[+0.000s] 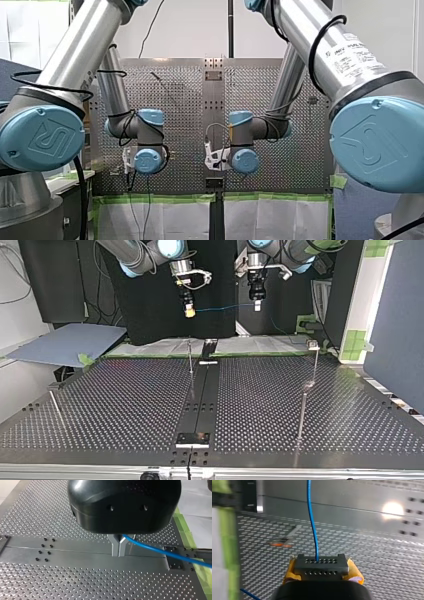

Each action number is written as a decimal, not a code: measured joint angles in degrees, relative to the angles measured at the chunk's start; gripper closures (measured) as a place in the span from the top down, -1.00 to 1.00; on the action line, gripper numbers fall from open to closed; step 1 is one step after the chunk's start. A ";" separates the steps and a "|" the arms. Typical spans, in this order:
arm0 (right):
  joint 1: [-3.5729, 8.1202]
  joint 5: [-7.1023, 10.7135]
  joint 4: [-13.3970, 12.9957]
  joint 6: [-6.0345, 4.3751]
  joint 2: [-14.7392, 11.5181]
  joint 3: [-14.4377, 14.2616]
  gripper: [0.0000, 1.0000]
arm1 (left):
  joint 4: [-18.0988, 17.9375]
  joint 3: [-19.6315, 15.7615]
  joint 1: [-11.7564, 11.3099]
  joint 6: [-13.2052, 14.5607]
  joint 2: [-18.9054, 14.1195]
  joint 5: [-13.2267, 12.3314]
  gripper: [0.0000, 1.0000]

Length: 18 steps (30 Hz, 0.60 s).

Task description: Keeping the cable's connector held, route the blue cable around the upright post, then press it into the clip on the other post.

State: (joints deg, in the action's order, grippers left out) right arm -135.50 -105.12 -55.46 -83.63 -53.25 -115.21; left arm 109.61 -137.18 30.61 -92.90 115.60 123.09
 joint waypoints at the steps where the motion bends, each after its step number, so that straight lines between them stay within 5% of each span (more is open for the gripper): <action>1: 0.00 0.00 0.58 0.01 0.43 0.00 -1.00 | 0.00 0.00 0.00 0.00 0.00 0.00 -1.00; 18: 0.25 -0.09 3.23 0.15 1.38 0.29 -1.00 | 0.57 0.18 -0.57 0.57 -0.56 -0.23 -1.00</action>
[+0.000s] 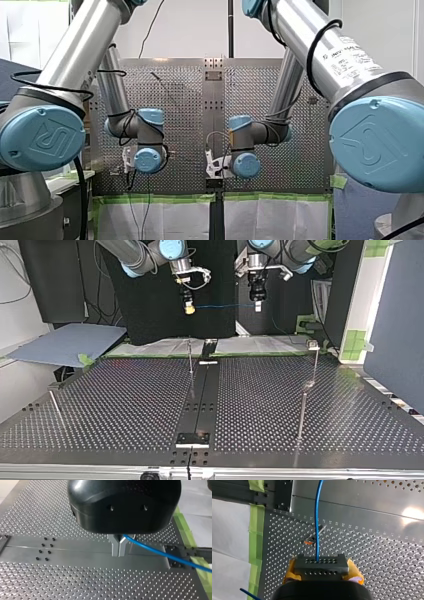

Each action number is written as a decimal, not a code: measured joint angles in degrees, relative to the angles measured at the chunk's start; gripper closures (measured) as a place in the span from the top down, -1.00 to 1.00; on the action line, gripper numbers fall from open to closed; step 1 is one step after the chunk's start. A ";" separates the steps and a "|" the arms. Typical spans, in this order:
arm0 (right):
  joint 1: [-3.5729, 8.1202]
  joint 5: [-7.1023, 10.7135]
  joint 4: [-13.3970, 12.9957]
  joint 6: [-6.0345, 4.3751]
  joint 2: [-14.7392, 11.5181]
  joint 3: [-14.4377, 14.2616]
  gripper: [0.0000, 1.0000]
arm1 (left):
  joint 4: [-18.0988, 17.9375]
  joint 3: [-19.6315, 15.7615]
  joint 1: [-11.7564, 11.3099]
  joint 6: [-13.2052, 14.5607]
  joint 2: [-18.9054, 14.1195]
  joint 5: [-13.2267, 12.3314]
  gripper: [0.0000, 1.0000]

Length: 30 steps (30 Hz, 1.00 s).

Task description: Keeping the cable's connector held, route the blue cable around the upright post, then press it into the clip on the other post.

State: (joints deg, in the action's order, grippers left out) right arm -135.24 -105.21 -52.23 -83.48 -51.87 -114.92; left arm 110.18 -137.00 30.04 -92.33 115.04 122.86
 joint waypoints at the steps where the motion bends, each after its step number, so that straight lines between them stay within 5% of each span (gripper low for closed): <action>1: 0.19 -0.02 0.28 -0.04 -0.23 0.29 -1.00 | 0.47 0.12 -0.37 0.48 -0.48 -0.07 -1.00; 6: -0.38 0.22 2.78 -1.86 -2.59 2.03 -1.00 | 2.96 0.32 -1.24 1.13 -2.96 -0.99 -1.00; 13: -0.73 2.94 6.16 -4.83 -5.95 4.74 -1.00 | 7.22 0.34 -2.28 -2.09 -7.23 -1.02 -1.00; 30: -0.36 8.81 13.10 -5.95 -15.91 12.73 -1.00 | 16.84 5.82 -4.30 -3.44 -16.87 2.12 -1.00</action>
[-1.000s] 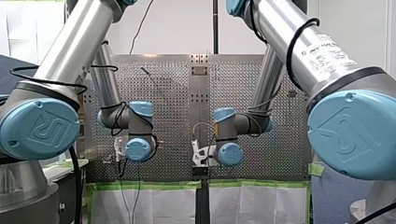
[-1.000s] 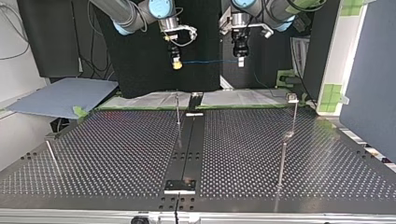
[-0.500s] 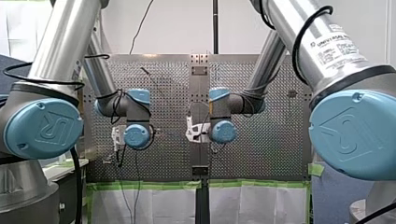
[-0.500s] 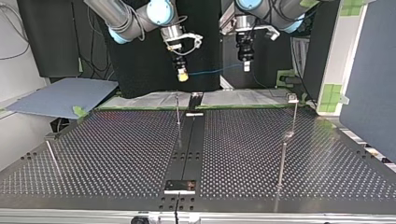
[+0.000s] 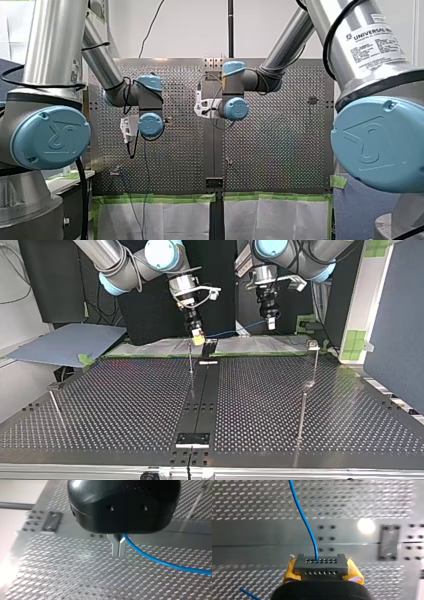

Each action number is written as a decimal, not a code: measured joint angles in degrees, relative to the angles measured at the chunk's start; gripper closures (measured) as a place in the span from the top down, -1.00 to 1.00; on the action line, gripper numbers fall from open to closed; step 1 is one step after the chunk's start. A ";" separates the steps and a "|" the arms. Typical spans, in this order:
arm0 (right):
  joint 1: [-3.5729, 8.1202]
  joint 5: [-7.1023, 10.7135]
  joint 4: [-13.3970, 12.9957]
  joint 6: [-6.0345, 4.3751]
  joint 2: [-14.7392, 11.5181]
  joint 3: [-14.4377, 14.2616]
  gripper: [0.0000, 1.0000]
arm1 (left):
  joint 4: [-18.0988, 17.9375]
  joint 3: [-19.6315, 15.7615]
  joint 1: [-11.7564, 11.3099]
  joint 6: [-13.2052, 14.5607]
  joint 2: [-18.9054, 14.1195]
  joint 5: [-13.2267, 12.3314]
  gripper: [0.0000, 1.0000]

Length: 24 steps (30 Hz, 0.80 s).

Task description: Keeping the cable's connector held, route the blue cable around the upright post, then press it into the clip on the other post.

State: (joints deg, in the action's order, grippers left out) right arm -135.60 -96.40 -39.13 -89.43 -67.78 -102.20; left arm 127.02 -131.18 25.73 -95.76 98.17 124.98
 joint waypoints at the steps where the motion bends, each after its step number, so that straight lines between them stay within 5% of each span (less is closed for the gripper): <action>1: 0.00 0.18 0.34 -0.01 -0.49 0.39 -1.00 | 0.75 0.63 -0.18 -0.33 -0.71 0.38 -1.00; 11: 0.06 1.91 2.83 -0.31 -3.10 4.41 -1.00 | 6.60 6.40 -1.84 -2.67 -6.58 1.79 -1.00; 24: 0.11 4.50 3.09 -4.79 -2.88 9.33 -1.00 | 13.91 13.71 -4.06 -4.75 -13.89 1.79 -1.00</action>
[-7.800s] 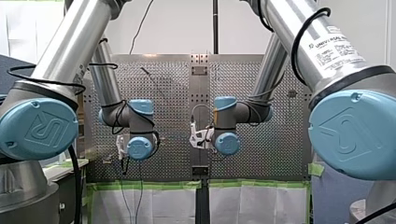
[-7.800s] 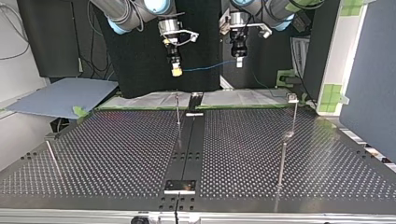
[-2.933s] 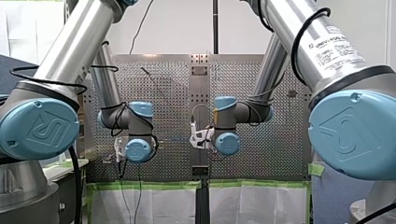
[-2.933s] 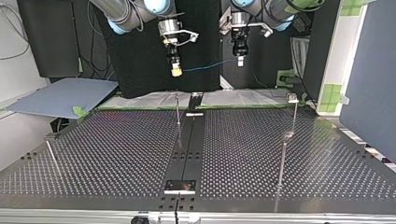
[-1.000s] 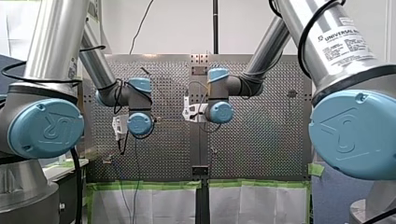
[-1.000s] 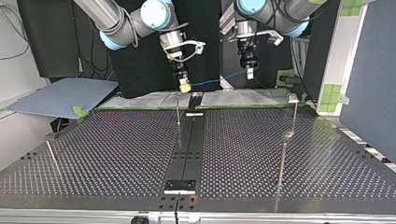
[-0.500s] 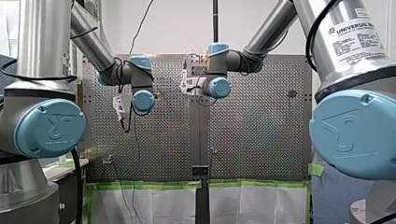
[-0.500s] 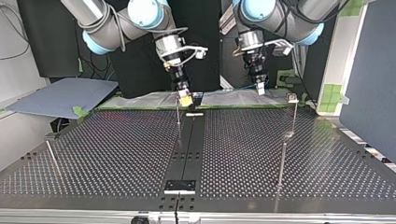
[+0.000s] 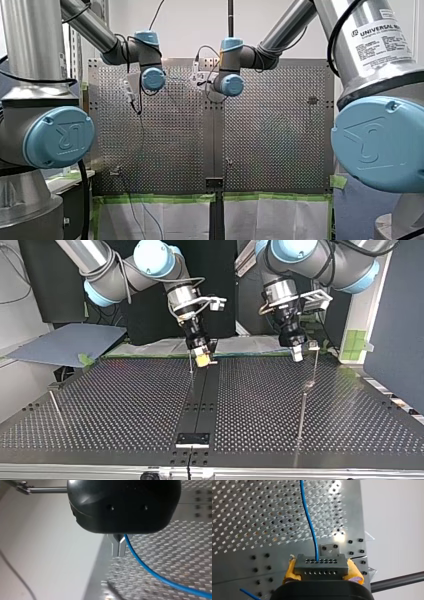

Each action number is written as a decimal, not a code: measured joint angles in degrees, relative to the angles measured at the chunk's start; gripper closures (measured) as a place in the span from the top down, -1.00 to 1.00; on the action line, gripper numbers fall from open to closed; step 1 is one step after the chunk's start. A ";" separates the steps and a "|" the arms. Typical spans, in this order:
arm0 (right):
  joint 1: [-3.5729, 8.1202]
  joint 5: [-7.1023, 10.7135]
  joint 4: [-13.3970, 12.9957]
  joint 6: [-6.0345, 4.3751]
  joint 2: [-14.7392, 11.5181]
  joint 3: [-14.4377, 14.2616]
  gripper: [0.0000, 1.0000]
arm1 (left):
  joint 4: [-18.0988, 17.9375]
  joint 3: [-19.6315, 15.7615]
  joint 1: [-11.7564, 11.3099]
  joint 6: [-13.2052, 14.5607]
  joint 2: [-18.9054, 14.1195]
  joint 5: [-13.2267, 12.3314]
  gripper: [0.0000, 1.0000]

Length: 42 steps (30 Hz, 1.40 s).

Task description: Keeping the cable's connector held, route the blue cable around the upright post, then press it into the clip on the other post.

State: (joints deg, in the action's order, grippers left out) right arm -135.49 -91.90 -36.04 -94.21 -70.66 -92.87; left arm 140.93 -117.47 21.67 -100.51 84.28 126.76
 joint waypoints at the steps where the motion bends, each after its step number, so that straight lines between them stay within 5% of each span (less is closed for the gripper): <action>1: 0.00 0.14 0.02 -0.28 0.03 0.35 -1.00 | 0.69 0.71 -0.21 0.00 -0.70 -0.10 -1.00; 12: 0.00 2.18 1.92 -3.47 0.25 5.73 -1.00 | 6.70 6.68 -2.59 0.01 -5.69 -1.94 -1.00; 24: 0.08 3.28 4.57 -6.16 1.30 12.98 -1.00 | 13.84 13.82 -7.03 -1.12 -3.99 -6.46 -1.00; 31: 0.10 3.72 6.19 -6.59 4.25 17.28 -1.00 | 16.80 17.69 -11.20 -4.82 -3.33 -10.60 -1.00; 42: 0.68 3.81 7.28 -6.67 9.07 22.72 -1.00 | 16.51 18.50 -17.03 -6.67 1.26 -16.44 -1.00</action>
State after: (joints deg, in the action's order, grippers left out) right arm -134.82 -88.08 -28.76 -100.88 -61.59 -70.15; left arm 157.44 -98.97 4.64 -107.19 85.54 110.32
